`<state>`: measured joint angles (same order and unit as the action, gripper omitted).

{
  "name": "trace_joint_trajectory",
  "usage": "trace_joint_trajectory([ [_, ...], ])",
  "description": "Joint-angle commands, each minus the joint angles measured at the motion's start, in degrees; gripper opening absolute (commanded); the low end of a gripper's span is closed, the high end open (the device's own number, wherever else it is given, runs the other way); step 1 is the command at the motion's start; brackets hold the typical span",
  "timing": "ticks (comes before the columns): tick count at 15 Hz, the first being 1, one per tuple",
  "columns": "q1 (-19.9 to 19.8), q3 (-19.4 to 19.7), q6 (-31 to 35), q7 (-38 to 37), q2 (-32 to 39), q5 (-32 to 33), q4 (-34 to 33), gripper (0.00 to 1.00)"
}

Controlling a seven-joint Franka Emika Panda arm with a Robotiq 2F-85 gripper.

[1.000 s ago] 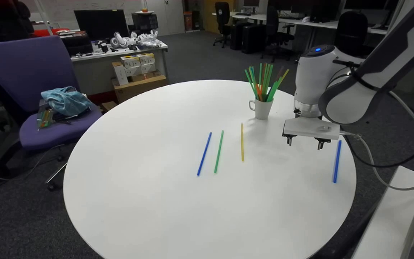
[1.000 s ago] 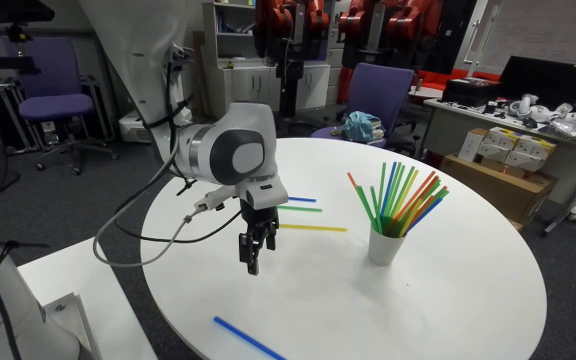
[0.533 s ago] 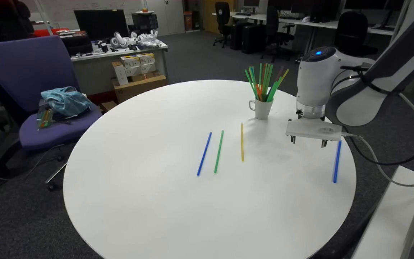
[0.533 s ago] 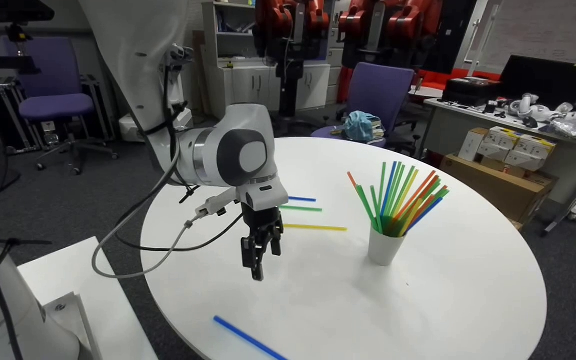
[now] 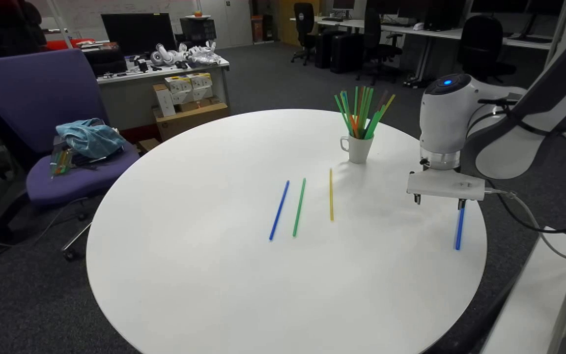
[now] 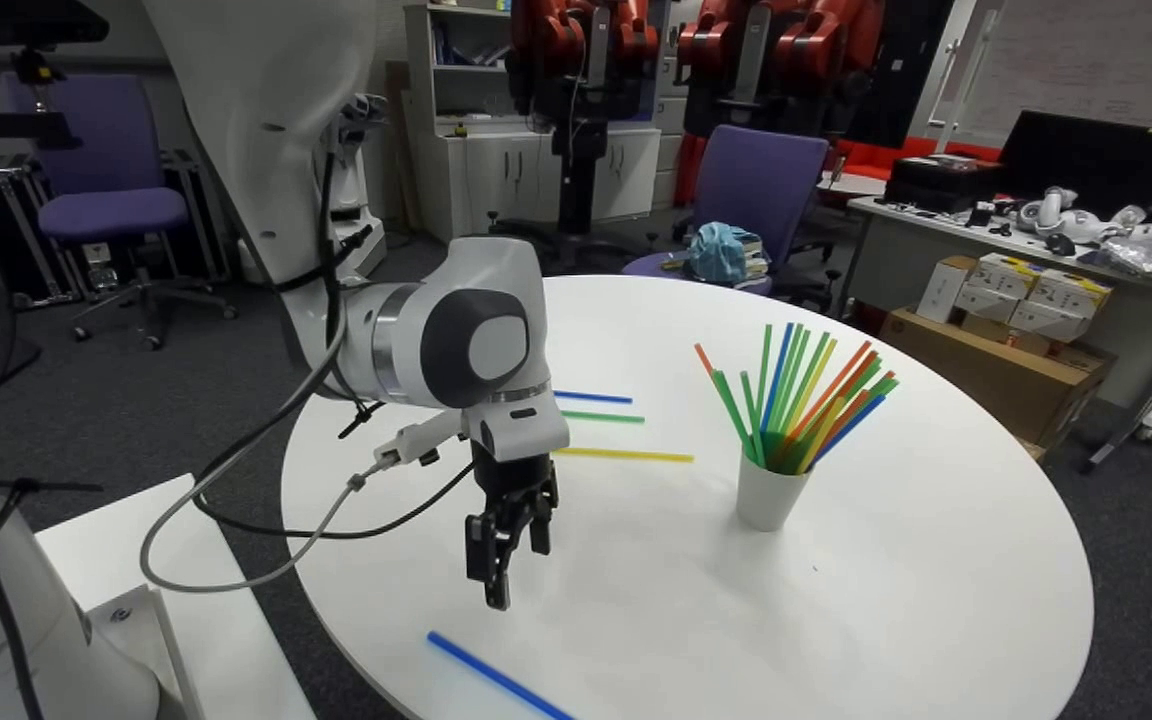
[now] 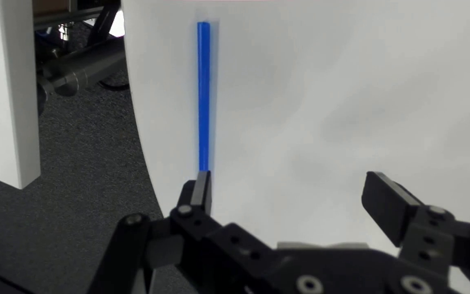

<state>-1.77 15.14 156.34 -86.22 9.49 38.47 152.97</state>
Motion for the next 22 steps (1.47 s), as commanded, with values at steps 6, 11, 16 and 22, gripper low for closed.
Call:
trace_joint_trajectory([
  [6,-2.66,2.81,4.85,0.63,1.65,1.11,3.89,1.0],
  [11,-2.83,4.84,10.94,-0.28,5.1,2.33,4.84,1.0],
  [16,-2.47,6.7,14.9,-0.57,8.08,2.34,4.62,1.0],
  [22,-1.58,8.43,17.63,-1.29,9.78,2.39,4.35,1.0],
])
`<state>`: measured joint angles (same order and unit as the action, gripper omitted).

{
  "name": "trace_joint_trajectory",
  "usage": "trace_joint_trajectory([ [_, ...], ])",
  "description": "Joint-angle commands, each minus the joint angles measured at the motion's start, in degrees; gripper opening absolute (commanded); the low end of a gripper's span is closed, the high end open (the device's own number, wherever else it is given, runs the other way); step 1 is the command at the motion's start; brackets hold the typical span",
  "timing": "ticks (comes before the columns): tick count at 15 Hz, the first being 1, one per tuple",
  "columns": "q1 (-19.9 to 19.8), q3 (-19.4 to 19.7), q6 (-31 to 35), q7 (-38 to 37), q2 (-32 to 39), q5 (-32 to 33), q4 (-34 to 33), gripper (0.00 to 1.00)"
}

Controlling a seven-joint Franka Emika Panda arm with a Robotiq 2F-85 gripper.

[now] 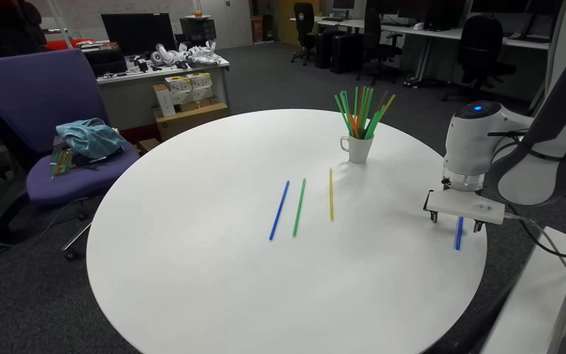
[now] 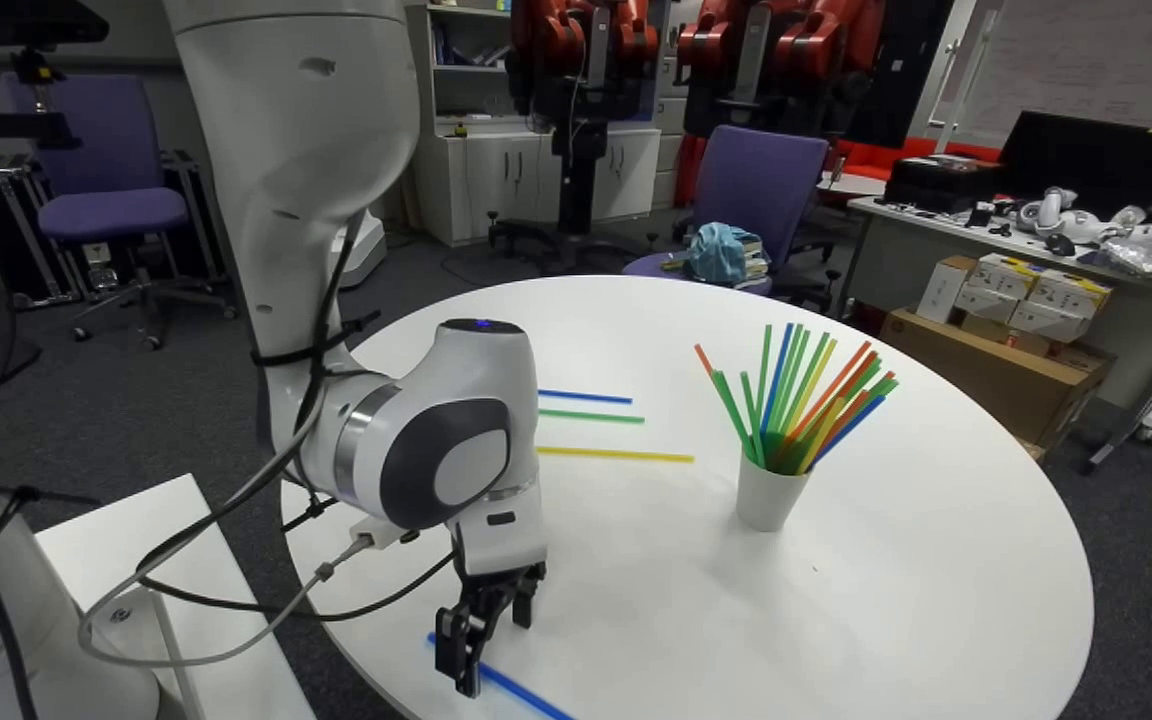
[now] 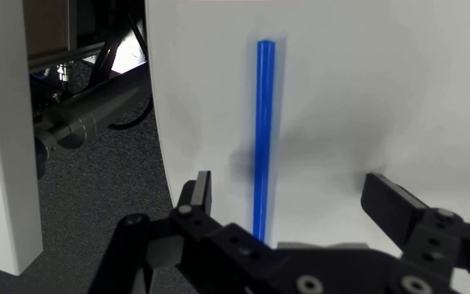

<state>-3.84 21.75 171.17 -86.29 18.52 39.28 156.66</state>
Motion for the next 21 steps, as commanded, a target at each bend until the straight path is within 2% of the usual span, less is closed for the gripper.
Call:
trace_joint_trajectory([
  [1,0.74,2.22,3.24,-1.42,0.98,1.66,0.63,1.0],
  [10,4.99,7.07,5.94,-3.67,2.41,2.09,0.22,1.0],
  [11,5.68,7.69,6.38,-3.87,2.7,2.04,0.2,0.79],
  [13,6.92,8.8,7.5,-4.09,3.29,1.71,0.25,0.68],
  [14,7.54,9.34,7.94,-4.24,3.59,1.55,0.27,0.58],
  [16,8.59,10.29,8.56,-4.44,4.02,1.4,0.35,0.51],
  [19,9.87,11.53,8.74,-4.35,4.39,1.2,0.39,0.19],
  [21,10.6,12.17,8.86,-4.32,4.65,1.09,0.4,0.06],
])
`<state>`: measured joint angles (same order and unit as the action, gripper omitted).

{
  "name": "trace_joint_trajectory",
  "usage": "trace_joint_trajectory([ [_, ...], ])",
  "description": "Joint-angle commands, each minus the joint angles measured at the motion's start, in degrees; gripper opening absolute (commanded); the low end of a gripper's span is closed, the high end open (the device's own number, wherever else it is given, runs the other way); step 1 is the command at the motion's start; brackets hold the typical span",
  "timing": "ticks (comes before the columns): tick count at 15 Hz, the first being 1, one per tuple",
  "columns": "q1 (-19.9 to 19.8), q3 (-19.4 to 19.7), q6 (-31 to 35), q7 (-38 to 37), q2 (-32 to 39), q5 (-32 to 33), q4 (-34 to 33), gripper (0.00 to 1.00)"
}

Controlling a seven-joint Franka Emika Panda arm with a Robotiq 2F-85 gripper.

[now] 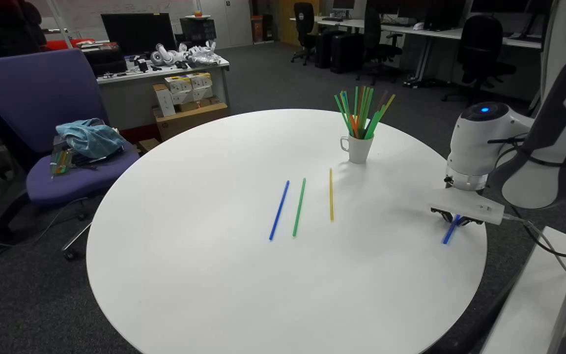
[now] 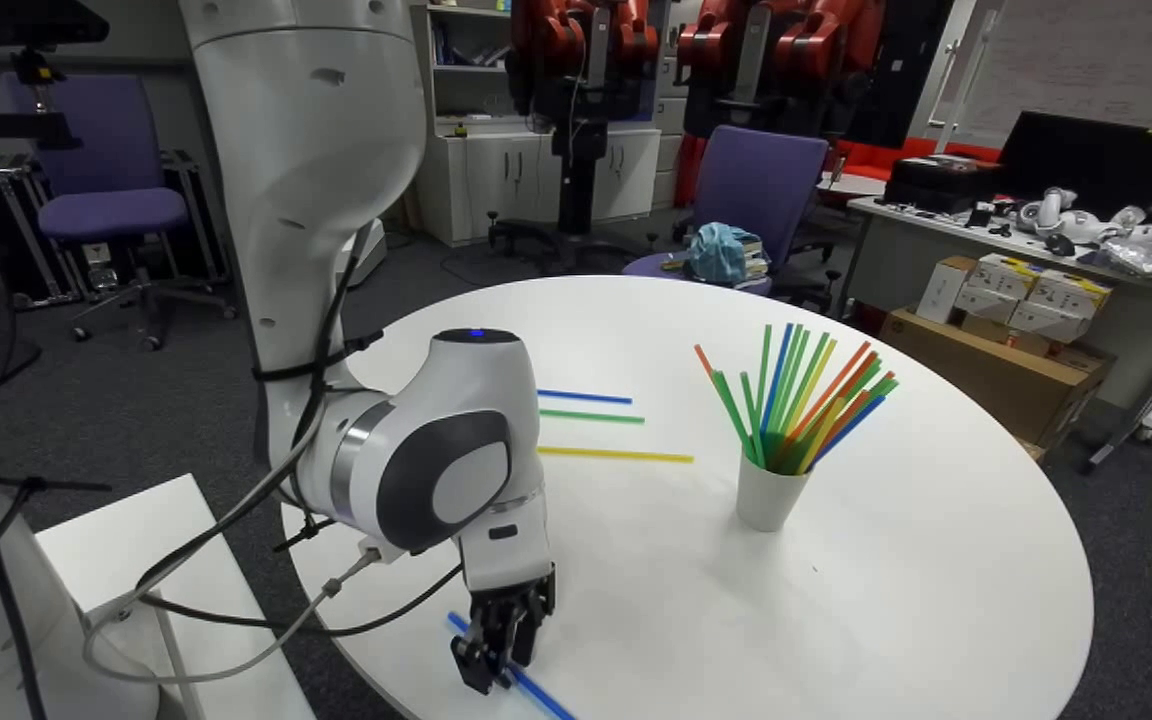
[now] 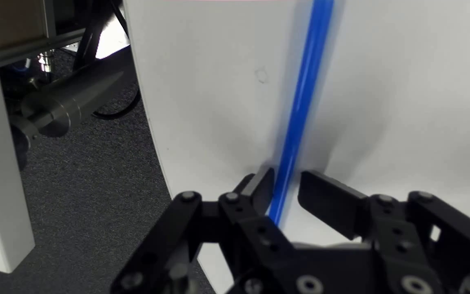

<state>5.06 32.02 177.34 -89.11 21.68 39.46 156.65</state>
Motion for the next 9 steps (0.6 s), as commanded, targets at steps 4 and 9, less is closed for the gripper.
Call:
trace_joint_trajectory([
  [4,2.94,3.04,2.83,-1.53,1.44,0.84,0.38,0.01],
  [9,5.41,4.88,3.44,-2.12,1.53,0.67,0.07,0.0],
])
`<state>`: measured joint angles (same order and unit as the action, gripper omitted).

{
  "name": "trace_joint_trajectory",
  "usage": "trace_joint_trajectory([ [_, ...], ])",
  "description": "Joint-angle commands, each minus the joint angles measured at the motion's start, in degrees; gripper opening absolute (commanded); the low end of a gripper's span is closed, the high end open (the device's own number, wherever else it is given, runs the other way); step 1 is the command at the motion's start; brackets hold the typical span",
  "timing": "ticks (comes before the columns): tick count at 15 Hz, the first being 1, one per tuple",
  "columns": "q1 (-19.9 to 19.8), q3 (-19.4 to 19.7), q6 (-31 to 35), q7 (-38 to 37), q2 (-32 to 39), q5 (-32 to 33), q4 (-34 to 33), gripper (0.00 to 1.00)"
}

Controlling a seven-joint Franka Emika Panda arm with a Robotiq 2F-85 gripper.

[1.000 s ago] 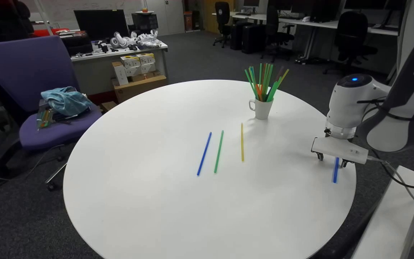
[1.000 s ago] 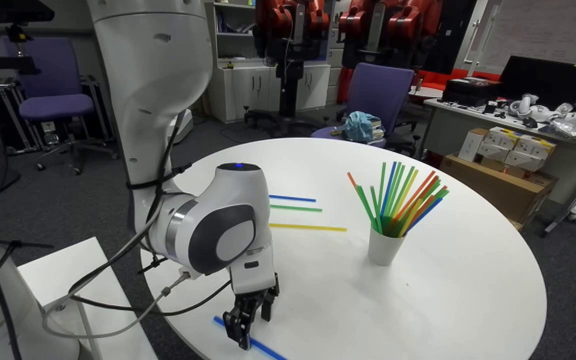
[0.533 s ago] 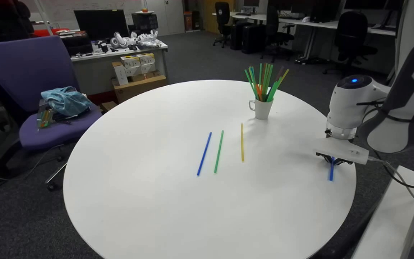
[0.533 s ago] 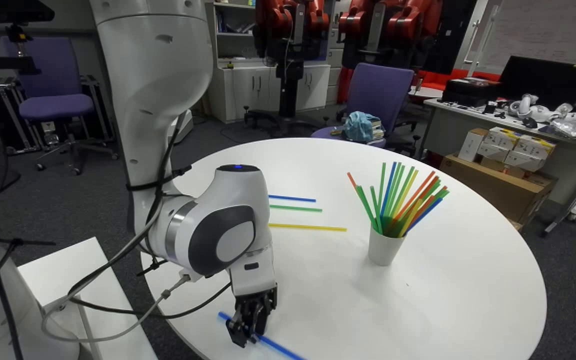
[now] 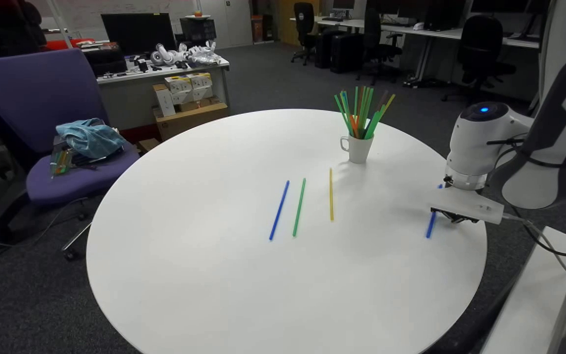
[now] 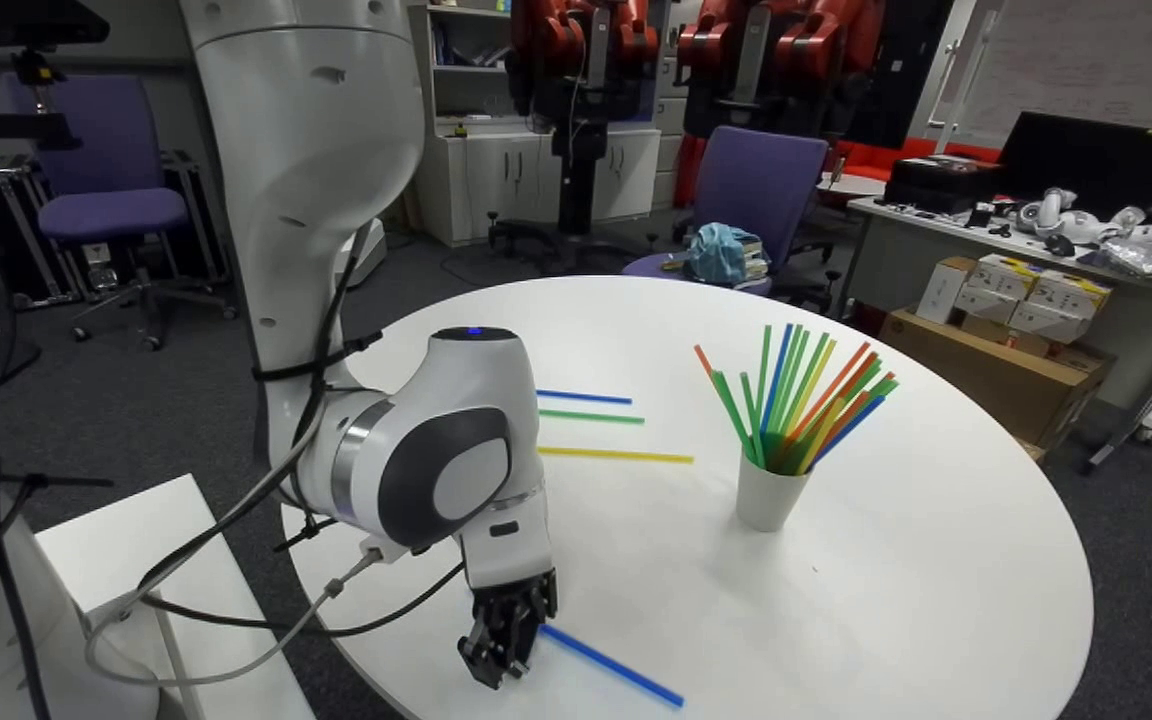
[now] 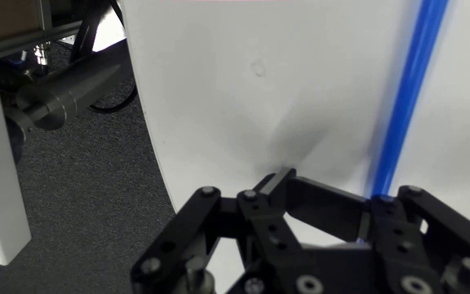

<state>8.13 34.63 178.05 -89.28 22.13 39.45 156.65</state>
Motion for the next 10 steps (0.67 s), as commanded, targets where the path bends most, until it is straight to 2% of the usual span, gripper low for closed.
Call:
trace_joint_trajectory([
  [1,3.05,2.7,2.67,-2.32,1.08,0.6,-0.16,0.0],
  [6,6.85,4.5,2.59,-4.72,1.18,0.35,-0.97,0.0],
  [7,7.54,4.83,2.62,-4.95,0.96,0.47,-1.01,0.25],
  [8,8.23,5.19,2.51,-5.35,0.56,0.53,-0.99,0.28],
  [10,9.54,5.94,2.69,-6.08,0.17,0.66,-1.13,0.41],
])
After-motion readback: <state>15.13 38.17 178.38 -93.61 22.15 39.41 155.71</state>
